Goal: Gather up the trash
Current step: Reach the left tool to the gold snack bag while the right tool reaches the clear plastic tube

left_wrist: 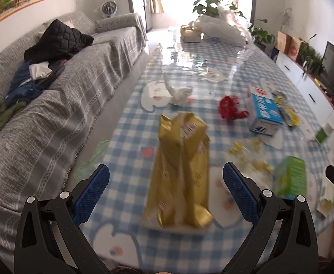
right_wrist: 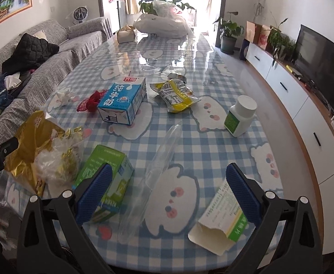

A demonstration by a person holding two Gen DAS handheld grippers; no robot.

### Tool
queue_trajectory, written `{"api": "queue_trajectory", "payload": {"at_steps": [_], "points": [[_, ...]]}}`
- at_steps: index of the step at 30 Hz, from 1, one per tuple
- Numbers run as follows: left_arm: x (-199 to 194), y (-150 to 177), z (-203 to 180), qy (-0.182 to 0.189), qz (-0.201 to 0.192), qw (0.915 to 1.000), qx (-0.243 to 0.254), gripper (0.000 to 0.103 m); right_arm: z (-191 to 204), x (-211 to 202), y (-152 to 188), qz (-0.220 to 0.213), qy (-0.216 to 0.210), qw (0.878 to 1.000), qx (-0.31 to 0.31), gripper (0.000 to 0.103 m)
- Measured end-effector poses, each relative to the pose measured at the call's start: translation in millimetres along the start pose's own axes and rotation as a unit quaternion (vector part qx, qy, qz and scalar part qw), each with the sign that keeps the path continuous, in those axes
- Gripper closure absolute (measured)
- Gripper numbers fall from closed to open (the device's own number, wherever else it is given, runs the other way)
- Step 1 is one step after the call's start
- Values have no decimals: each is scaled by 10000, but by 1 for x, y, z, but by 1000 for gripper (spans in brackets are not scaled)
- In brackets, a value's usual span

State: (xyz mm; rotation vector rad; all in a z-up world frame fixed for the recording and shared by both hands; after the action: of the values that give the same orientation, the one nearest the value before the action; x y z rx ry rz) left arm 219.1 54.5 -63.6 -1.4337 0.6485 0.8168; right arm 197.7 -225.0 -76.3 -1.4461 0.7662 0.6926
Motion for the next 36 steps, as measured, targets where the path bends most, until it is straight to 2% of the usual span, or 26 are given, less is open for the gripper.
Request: {"api": "queue_trajectory", "payload": {"at_steps": [6, 11, 16, 21, 24, 29, 34, 36], "points": [[26, -14, 5, 98, 203, 9997, -91, 6, 2, 33, -14, 317, 38, 9993, 214, 20], [38, -23, 2, 8, 266, 9996, 45, 7, -4, 53, -16, 602, 12, 9971, 460, 32], [53, -17, 3, 70, 547, 9985, -45, 9, -2, 63, -10, 884, -115, 9942, 598, 38], [61, -11, -2, 30, 629, 9980, 63, 11, 4, 70, -1, 1107, -203, 9921, 561, 44], [64, -7, -2, 34, 683, 9976, 67, 16, 5, 73, 4, 1218, -261, 9902, 625, 48], [67, 4, 2, 73, 913, 9958, -57, 35, 6, 74, 8, 1306, -322, 9887, 663, 52], [67, 9, 0, 157, 1040, 9944, -41, 47, 8, 74, 12, 1358, -352, 9880, 641, 56], [67, 14, 0, 161, 1154, 9931, -93, 48, 10, 74, 13, 1383, -386, 9877, 624, 58]]}}
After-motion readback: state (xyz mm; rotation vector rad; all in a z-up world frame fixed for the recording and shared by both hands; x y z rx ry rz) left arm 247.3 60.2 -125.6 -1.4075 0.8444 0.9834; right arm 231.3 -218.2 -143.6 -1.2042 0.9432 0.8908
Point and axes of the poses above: each gripper's, at about its wrist camera, not at the fingertips, and x roughly the way its jaws point, z to its left, y to its underside, the point moved 8 cm from there along x, roughly the way its jaws point, and after that the axes turned 3 degrees about z, right-handed, at the moved point
